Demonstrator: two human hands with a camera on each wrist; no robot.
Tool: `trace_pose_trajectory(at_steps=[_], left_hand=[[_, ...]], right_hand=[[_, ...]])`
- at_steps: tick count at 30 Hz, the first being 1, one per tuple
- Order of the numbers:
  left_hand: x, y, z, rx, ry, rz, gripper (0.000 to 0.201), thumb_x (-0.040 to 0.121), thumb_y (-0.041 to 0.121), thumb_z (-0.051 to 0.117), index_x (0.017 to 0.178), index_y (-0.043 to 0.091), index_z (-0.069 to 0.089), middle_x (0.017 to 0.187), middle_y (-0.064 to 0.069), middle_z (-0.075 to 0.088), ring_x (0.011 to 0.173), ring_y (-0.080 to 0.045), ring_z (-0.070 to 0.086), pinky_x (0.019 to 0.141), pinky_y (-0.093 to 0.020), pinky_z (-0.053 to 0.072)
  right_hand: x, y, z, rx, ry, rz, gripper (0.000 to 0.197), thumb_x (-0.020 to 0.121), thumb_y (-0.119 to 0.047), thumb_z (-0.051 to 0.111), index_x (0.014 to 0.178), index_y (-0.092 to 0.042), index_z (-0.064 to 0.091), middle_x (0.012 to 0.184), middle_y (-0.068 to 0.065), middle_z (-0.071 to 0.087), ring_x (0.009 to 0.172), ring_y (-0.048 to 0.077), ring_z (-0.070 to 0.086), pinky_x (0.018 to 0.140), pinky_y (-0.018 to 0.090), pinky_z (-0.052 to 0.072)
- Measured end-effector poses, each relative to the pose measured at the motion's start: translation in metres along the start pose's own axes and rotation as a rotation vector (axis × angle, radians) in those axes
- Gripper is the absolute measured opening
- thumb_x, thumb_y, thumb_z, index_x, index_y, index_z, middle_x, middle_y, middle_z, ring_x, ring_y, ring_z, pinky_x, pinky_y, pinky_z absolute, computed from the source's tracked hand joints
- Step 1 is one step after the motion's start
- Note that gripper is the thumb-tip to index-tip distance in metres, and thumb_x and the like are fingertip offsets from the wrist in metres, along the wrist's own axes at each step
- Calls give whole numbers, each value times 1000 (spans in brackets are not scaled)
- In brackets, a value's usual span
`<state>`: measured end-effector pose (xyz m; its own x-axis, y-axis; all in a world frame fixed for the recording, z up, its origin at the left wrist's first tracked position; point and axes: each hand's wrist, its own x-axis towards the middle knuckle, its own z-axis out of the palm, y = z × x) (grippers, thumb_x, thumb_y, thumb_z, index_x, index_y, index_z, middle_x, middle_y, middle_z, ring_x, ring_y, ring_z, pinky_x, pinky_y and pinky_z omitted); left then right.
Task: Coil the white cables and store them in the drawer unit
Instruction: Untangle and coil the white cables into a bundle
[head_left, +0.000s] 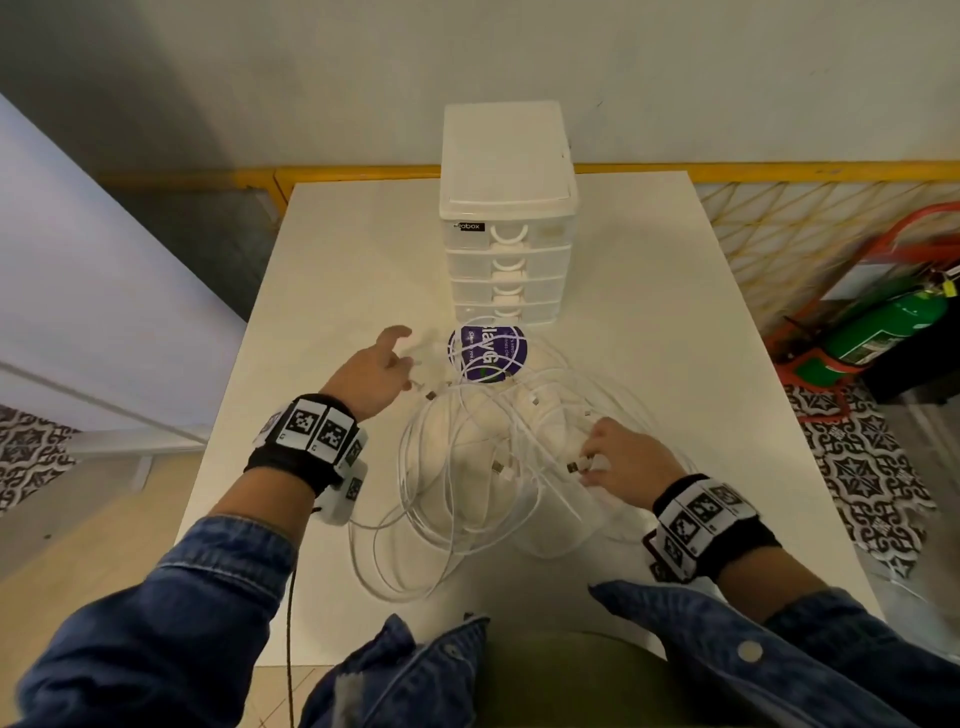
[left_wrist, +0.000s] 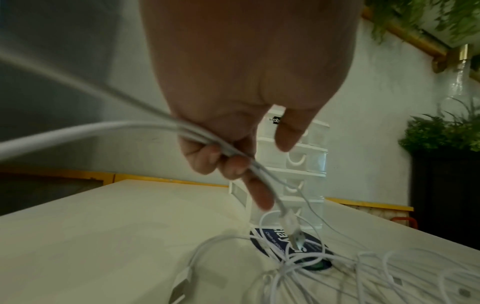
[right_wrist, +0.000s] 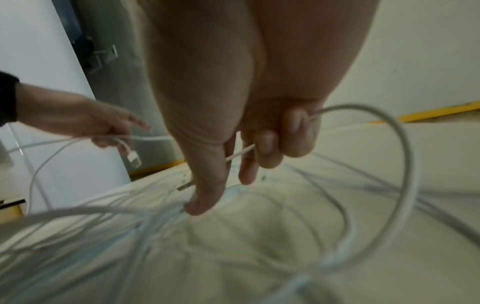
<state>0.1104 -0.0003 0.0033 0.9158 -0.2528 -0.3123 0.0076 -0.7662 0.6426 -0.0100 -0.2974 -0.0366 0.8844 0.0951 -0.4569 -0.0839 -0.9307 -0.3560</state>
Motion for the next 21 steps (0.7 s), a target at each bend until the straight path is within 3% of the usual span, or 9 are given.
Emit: trace_pose_trajectory(at_steps=[3, 6, 9, 12, 14, 17, 19, 21], left_hand=[[-2, -7, -3, 16, -18, -124, 50, 92, 9, 31, 141, 16, 29, 96, -15, 66, 99, -34, 57, 83, -35, 40], [-5, -11, -4, 73, 153, -161, 51, 93, 8, 33, 143, 9, 28, 109, -31, 61, 100, -43, 56, 86, -42, 42], [-9, -14, -10, 105, 316, -222, 47, 92, 5, 34, 138, 2, 39, 126, -32, 53, 114, -45, 50, 95, -44, 41], [-14, -18, -14, 36, 444, -209, 39, 94, 1, 34, 130, 0, 50, 127, -26, 56, 117, -41, 51, 98, -39, 40], [-17, -22, -16, -19, 493, -203, 35, 94, 1, 35, 122, 1, 56, 121, -23, 61, 111, -38, 55, 92, -37, 42], [-18, -31, -17, -51, 484, -258, 32, 91, -1, 36, 117, 2, 55, 109, -23, 65, 103, -38, 58, 81, -34, 43], [-20, -34, -18, -80, 467, -275, 36, 91, -2, 36, 123, 2, 52, 108, -24, 65, 103, -39, 58, 84, -38, 44], [-21, -37, -21, -121, 464, -270, 42, 90, -3, 36, 130, 2, 49, 112, -25, 64, 107, -39, 56, 92, -41, 44]], right_hand=[[-6, -3, -21, 16, 156, -126, 10, 84, -23, 63, 90, -15, 63, 114, -2, 55, 96, 25, 60, 76, 32, 43], [-9, -10, -40, 26, 265, -107, 11, 88, -22, 56, 96, -15, 60, 101, 3, 65, 91, 27, 60, 73, 34, 44], [-13, -14, -54, 13, 288, -79, 15, 91, -30, 50, 95, -16, 57, 84, 0, 58, 76, 22, 53, 65, 31, 38], [-15, -16, -63, 80, 309, -61, 22, 86, -39, 59, 67, -31, 51, 64, -14, 46, 67, 12, 45, 58, 28, 31], [-15, -16, -63, 143, 341, -42, 34, 86, -34, 60, 55, -32, 47, 55, -10, 49, 61, 17, 47, 52, 27, 33], [-13, -24, -61, 225, 359, -28, 27, 92, -27, 50, 70, -15, 58, 64, 6, 61, 66, 27, 55, 60, 34, 42], [-12, -30, -61, 314, 366, -20, 30, 93, -29, 47, 76, -6, 56, 68, 10, 61, 68, 31, 55, 62, 36, 43], [-10, -35, -62, 369, 375, -10, 36, 92, -34, 46, 86, -1, 59, 81, 18, 66, 77, 34, 58, 72, 41, 46]])
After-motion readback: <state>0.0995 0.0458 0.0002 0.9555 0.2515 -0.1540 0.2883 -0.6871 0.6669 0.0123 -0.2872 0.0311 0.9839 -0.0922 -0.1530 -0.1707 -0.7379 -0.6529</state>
